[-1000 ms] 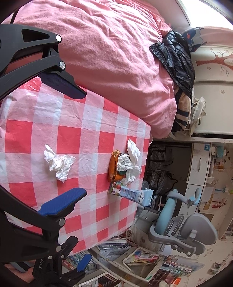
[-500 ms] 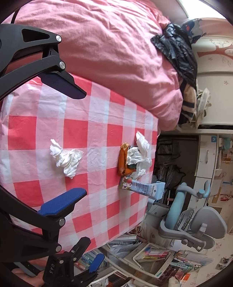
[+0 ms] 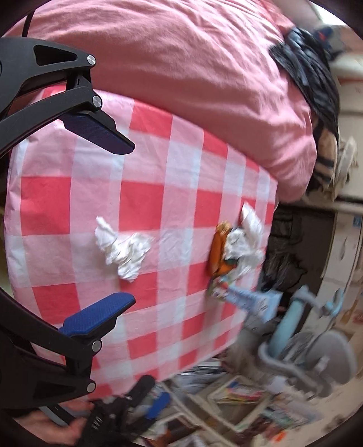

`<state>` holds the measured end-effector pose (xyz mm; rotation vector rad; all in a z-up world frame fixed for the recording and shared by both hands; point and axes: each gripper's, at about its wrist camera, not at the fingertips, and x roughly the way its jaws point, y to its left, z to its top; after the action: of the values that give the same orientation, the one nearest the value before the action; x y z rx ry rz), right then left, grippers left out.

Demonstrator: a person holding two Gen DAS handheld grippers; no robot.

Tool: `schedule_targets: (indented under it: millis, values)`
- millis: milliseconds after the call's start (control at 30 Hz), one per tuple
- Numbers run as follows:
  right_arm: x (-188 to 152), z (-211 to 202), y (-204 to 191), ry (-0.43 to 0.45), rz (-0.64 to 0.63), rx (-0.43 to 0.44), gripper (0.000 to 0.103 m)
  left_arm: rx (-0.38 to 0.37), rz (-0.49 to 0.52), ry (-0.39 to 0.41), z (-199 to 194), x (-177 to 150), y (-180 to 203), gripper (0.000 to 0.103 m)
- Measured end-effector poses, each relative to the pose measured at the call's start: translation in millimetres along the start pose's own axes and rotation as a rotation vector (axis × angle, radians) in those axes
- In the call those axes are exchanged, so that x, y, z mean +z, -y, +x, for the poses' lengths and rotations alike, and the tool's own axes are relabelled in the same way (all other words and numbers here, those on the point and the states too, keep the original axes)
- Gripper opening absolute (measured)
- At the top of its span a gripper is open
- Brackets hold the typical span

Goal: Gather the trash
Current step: 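Grasp the white tissue with the left tool while the right tool grasps the orange wrapper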

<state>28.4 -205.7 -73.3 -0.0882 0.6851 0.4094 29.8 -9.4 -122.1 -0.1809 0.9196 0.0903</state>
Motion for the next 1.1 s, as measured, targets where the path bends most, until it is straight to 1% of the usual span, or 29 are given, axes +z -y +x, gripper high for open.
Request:
schedule_targets:
  millis: [67,100,167,200,233,267,333,367,467,533,633,700,733,800,867,933,967,1000,1033,1067,1100]
  values:
    - [0.0,2.7,-3.2,-0.010,-0.014,0.020,0.095,0.034,0.064,-0.019,11.3,-2.7,14.1,0.096]
    - [0.6,2.5,-4.4,-0.009,-0.020,0.026,0.095,0.049,0.079,-0.028,17.1,-3.1,18.3,0.096]
    - [4.1,0.1,-10.1,0.006,-0.042,0.055,0.095,0.060,0.080,-0.044,26.2,-2.1,20.7,0.095]
    - [6.4,-1.7,-14.2,0.018,-0.052,0.075,0.095,0.051,0.072,-0.057,31.1,-1.5,20.4,0.093]
    - [7.9,-2.6,-17.1,0.027,-0.060,0.088,0.095,0.022,0.060,-0.077,36.2,-2.0,19.7,0.080]
    - [10.5,-3.5,-21.6,0.040,-0.074,0.104,0.095,-0.005,0.049,-0.097,40.4,-3.4,19.1,0.070]
    - [16.5,-2.7,-30.7,0.064,-0.105,0.132,0.095,-0.064,0.026,-0.152,50.0,-6.4,17.5,0.025]
    - [20.5,-0.2,-35.3,0.075,-0.120,0.144,0.095,-0.070,0.025,-0.161,50.6,-7.0,16.9,0.017]
    - [33.2,15.5,-50.1,0.085,-0.157,0.174,0.095,-0.047,0.018,-0.120,37.4,-3.6,11.0,0.015]
    - [41.1,33.1,-64.5,0.077,-0.204,0.188,0.095,-0.048,-0.021,-0.080,21.9,2.0,-0.5,0.015]
    - [47.0,61.6,-89.7,0.046,-0.303,0.191,0.089,-0.041,-0.093,-0.005,-5.2,10.1,-22.6,0.015]
    - [51.1,92.0,-108.9,-0.003,-0.380,0.179,0.082,-0.029,-0.145,0.036,-18.6,15.0,-37.3,0.015]
    - [52.2,103.2,-114.4,-0.019,-0.405,0.174,0.081,-0.038,-0.174,0.051,-23.3,16.7,-44.3,0.015]
    - [55.2,127.0,-126.7,-0.042,-0.469,0.147,0.078,-0.069,-0.215,0.063,-27.8,20.0,-52.7,0.015]
    - [59.9,146.9,-135.8,-0.053,-0.531,0.102,0.076,-0.096,-0.233,0.064,-29.3,21.8,-55.8,0.015]
    - [66.3,161.7,-133.2,-0.069,-0.544,0.070,0.074,-0.117,-0.237,0.059,-28.7,23.0,-55.4,0.015]
    - [70.0,169.2,-129.1,-0.084,-0.537,0.056,0.071,-0.130,-0.236,0.055,-28.3,23.8,-54.3,0.016]
    - [73.8,178.7,-123.8,-0.114,-0.519,0.049,0.065,-0.138,-0.235,0.054,-27.3,24.2,-53.8,0.015]
    - [75.5,184.9,-118.5,-0.140,-0.499,0.052,0.060,-0.143,-0.232,0.054,-27.4,24.6,-52.5,0.015]
    - [77.4,192.7,-111.0,-0.178,-0.467,0.059,0.050,-0.146,-0.228,0.054,-27.7,24.0,-51.6,0.015]
    - [77.8,199.0,-103.5,-0.213,-0.434,0.069,0.042,-0.149,-0.224,0.052,-27.8,24.4,-50.7,0.015]
